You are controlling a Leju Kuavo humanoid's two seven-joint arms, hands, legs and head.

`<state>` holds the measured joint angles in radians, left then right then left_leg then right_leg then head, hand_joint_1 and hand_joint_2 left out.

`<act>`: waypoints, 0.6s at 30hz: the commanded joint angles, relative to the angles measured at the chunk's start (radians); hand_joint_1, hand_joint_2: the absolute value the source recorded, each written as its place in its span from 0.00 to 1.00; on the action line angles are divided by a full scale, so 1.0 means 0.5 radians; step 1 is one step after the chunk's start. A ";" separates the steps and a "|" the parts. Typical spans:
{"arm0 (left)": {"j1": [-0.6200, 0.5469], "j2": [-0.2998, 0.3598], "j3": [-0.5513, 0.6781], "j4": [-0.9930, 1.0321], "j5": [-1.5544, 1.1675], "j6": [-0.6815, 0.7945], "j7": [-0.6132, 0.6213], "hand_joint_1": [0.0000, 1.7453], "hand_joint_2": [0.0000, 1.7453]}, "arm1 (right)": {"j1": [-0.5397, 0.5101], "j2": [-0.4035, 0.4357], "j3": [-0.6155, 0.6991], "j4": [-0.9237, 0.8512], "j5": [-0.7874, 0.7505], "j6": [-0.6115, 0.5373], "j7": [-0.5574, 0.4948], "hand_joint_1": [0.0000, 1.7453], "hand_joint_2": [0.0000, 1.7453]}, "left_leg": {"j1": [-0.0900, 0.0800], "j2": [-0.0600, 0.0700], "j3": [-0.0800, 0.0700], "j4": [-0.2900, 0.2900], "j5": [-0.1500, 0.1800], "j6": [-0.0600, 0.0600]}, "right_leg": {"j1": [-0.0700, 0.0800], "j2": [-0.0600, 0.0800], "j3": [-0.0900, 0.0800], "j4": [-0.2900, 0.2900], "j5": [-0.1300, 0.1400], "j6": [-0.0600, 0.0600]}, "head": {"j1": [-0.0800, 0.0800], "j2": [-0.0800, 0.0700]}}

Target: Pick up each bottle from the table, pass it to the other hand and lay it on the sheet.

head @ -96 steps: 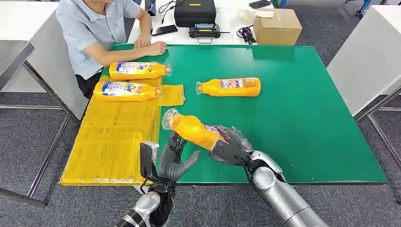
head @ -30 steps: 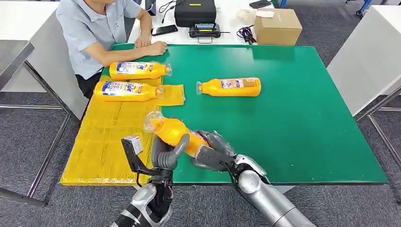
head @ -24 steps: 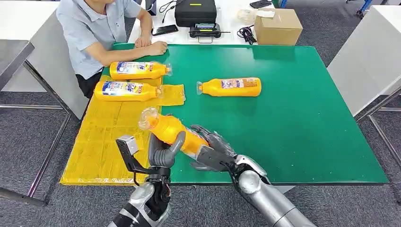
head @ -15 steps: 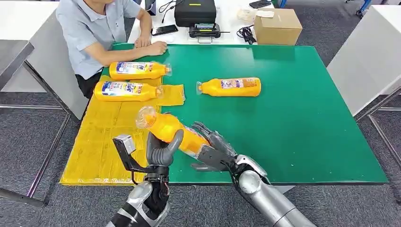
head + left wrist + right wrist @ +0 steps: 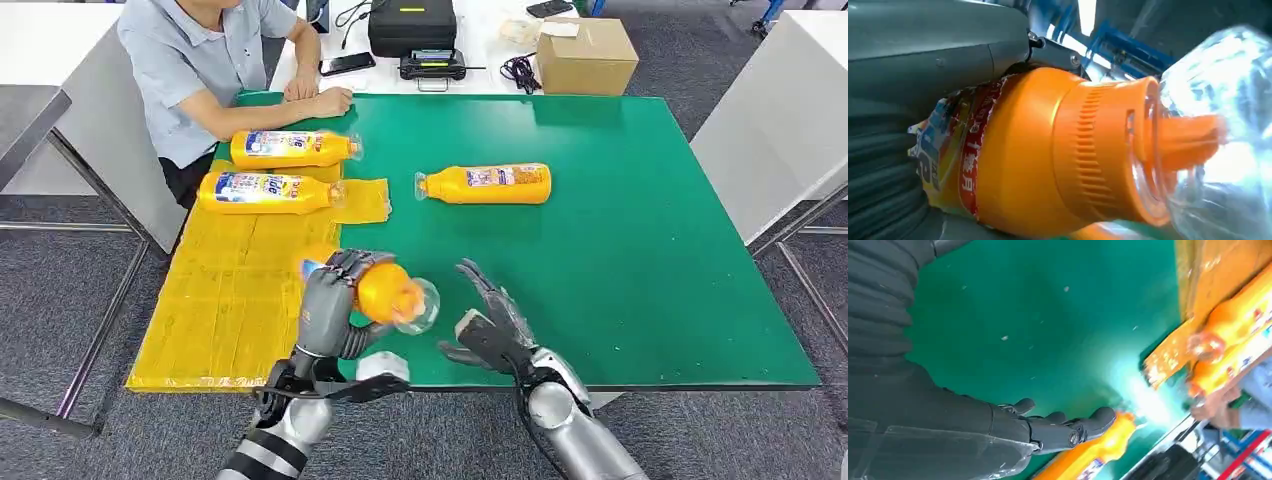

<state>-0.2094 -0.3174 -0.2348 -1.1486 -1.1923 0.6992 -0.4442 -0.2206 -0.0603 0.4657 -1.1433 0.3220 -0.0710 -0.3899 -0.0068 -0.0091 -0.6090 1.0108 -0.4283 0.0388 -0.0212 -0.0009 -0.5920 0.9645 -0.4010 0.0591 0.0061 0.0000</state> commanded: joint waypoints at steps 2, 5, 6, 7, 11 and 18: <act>-0.156 0.282 0.139 0.281 -0.691 -0.002 0.753 1.00 1.00 | 0.089 0.058 -0.280 -0.006 0.063 0.004 -0.014 0.00 1.00 | 0.004 0.005 0.011 -0.002 -0.003 -0.007 | 0.004 0.003 0.009 0.000 -0.003 -0.008 | -0.001 0.000; -0.178 0.307 0.100 0.297 -0.663 -0.002 0.782 1.00 1.00 | 0.093 0.058 -0.288 -0.009 0.067 0.012 -0.014 0.00 1.00 | 0.004 0.002 0.011 -0.003 -0.002 -0.006 | 0.004 0.000 0.010 -0.001 -0.003 -0.007 | -0.001 0.000; -0.206 0.320 0.064 0.351 -0.666 -0.002 0.820 0.72 1.00 | 0.095 0.061 -0.295 -0.010 0.069 0.017 -0.015 0.00 1.00 | 0.004 0.001 0.007 -0.002 -0.001 -0.005 | 0.003 -0.001 0.006 -0.001 -0.002 -0.005 | -0.001 0.000; -0.243 0.351 0.002 0.419 -0.706 -0.002 0.901 0.82 1.00 | 0.099 0.067 -0.308 -0.013 0.073 0.025 -0.015 0.00 1.00 | 0.004 0.001 0.005 -0.001 -0.001 -0.004 | 0.003 0.000 0.004 0.000 -0.001 -0.004 | -0.001 0.000; -0.445 0.514 -0.342 0.699 -0.755 -0.303 1.280 1.00 1.00 | 0.111 0.101 -0.380 0.004 0.066 0.072 -0.023 0.00 1.00 | 0.006 -0.003 0.013 -0.001 -0.002 -0.008 | 0.005 -0.005 0.014 0.001 -0.005 -0.008 | 0.000 0.000; -0.516 0.501 -0.329 0.839 -0.722 -0.338 1.307 1.00 1.00 | 0.103 0.120 -0.400 0.025 0.068 0.089 -0.028 0.00 1.00 | 0.003 0.001 0.007 -0.001 -0.001 -0.006 | 0.003 0.000 0.006 0.001 -0.002 -0.006 | -0.001 0.000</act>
<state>-0.3606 -0.1351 -0.3013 -0.9046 -1.5568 0.5417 0.2010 -0.1544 -0.0218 0.3071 -1.1608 0.3578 -0.0340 -0.4028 -0.0063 -0.0090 -0.6090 1.0108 -0.4274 0.0383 -0.0210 -0.0008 -0.5923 0.9650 -0.4008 0.0590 0.0057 0.0000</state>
